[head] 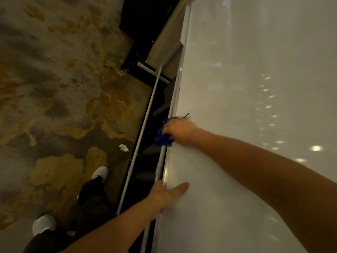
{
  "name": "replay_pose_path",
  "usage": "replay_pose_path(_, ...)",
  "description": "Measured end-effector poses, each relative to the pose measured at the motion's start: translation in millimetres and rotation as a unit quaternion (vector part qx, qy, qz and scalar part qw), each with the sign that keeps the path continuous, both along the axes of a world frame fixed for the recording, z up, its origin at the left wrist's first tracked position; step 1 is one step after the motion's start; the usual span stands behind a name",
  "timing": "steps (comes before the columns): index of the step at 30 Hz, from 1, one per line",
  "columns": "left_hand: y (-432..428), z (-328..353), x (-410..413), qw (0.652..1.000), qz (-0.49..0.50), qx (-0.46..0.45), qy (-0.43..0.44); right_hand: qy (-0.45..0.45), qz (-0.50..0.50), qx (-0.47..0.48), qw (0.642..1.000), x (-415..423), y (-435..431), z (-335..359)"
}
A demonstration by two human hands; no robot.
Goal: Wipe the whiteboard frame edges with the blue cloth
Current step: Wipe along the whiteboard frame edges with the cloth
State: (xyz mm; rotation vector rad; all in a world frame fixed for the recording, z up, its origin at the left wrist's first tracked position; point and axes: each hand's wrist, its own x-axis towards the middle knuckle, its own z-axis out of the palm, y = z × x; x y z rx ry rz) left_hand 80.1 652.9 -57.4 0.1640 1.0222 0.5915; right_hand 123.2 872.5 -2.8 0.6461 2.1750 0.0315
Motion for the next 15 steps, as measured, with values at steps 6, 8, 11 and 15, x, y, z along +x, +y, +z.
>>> replay_pose_path(6,96.7,2.0,-12.9,0.997,0.044,0.024,0.060,-0.036,0.013,0.013,0.999,-12.2,43.0,-19.1)
replay_pose_path(8,123.3,7.7,-12.9,0.995,0.033,0.046,0.088,-0.088,0.049,-0.061,0.993,-12.2,27.5,-27.6)
replay_pose_path(11,149.8,7.9,-6.4,0.994,0.026,0.040,0.098,-0.092,0.040,-0.015,0.995,-8.7,77.2,-21.0)
replay_pose_path(15,171.4,-1.5,-3.3,0.995,0.027,0.030,0.089,-0.086,-0.020,0.061,0.994,-2.7,138.9,-11.4)
